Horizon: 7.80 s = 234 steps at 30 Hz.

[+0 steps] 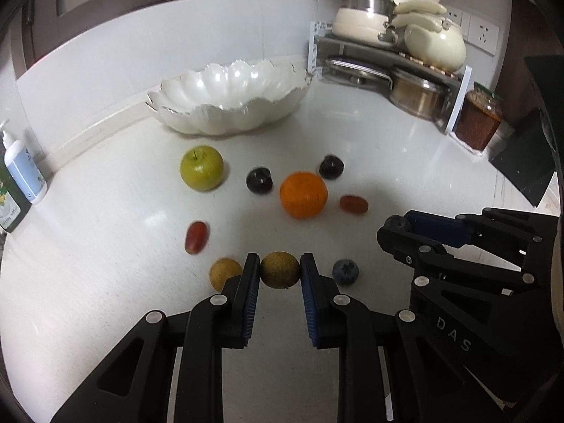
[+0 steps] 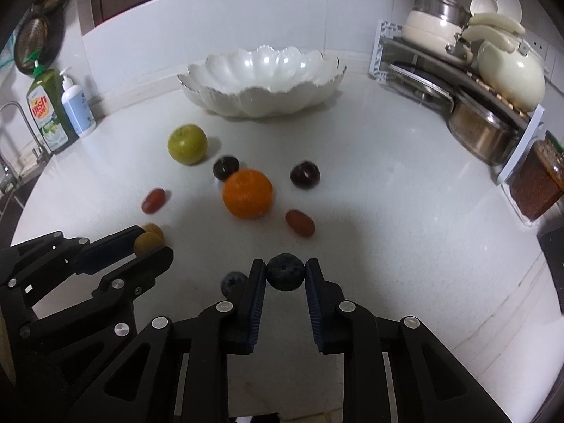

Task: Organize fruits
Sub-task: 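Grasp a small brown round fruit with the left tool while the right tool grasps a dark blue berry, then lift both held fruits and carry them over the white scalloped bowl, then open the right tool to drop the berry while the left tool drops the brown fruit into the bowl, then withdraw both open tools from the bowl back toward the remaining fruits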

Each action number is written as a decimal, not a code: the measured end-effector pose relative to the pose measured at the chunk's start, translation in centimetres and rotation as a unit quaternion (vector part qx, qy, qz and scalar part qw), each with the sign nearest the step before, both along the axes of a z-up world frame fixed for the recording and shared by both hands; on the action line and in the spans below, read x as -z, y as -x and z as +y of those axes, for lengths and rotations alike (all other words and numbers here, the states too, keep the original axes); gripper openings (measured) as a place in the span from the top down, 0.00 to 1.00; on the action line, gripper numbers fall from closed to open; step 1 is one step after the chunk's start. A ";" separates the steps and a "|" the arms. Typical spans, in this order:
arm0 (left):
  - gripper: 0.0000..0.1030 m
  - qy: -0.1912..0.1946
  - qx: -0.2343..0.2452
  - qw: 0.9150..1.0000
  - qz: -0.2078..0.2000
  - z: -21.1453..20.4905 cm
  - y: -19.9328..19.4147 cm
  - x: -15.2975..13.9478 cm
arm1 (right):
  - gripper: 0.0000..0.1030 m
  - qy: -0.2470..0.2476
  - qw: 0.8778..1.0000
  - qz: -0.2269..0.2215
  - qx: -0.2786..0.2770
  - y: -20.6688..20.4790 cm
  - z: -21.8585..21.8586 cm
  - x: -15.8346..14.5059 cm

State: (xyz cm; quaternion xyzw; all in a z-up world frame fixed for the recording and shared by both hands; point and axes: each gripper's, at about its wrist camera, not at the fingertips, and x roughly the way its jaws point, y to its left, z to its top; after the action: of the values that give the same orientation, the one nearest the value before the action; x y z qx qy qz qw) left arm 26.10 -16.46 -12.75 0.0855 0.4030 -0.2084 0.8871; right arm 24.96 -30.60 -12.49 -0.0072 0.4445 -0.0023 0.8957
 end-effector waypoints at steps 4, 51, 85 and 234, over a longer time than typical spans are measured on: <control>0.76 0.010 -0.006 1.000 -0.012 0.4 -0.3 -1.1 | 0.76 -0.003 1.000 -0.017 -0.001 0.0 0.3 -1.2; 0.76 0.052 -0.071 0.981 -0.172 5.2 -9.1 -12.9 | 0.76 -0.006 0.975 -0.220 -0.006 -7.1 4.7 -13.2; 0.76 -0.017 -0.059 0.993 -0.098 -0.7 -24.9 -13.4 | 0.76 0.027 0.994 -0.110 0.012 -23.3 0.3 -12.7; 0.50 0.010 -0.044 0.988 -0.149 6.6 -6.1 -14.9 | 0.68 0.026 0.984 -0.174 -0.004 -3.4 3.8 -14.5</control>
State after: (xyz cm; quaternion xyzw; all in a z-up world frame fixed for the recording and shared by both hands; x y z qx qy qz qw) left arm 32.22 -9.81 2.19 0.0887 0.2671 -0.1583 0.9464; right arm 28.37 -26.79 2.02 -0.0323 0.2813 -0.0113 0.9590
